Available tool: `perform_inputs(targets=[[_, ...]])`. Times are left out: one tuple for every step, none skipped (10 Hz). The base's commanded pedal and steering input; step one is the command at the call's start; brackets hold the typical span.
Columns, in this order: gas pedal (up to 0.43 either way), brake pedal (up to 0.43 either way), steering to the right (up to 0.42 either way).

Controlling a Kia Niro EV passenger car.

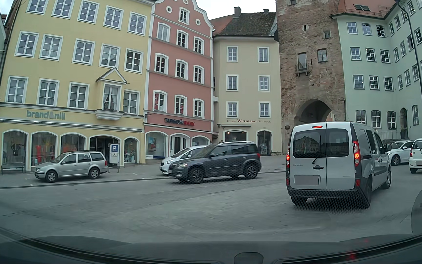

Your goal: Follow the waypoints while adhering to traffic rules and regulations

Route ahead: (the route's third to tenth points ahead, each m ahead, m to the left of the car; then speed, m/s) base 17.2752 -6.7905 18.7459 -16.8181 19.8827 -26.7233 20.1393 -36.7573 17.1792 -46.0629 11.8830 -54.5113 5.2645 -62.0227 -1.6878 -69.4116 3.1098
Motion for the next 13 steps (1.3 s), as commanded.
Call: perform_inputs(targets=[[0.000,0.201,0.272],[0.000,0.195,0.277],[0.000,0.195,0.283],[0.000,0.189,0.291],[0.000,0.177,0.302],[0.000,0.159,0.310],[0.000,0.152,0.312],[0.000,0.146,0.312],[0.000,0.140,0.312],[0.000,0.116,0.312],[0.000,0.079,0.311],[0.000,0.030,0.311],[0.000,0.006,0.311]])
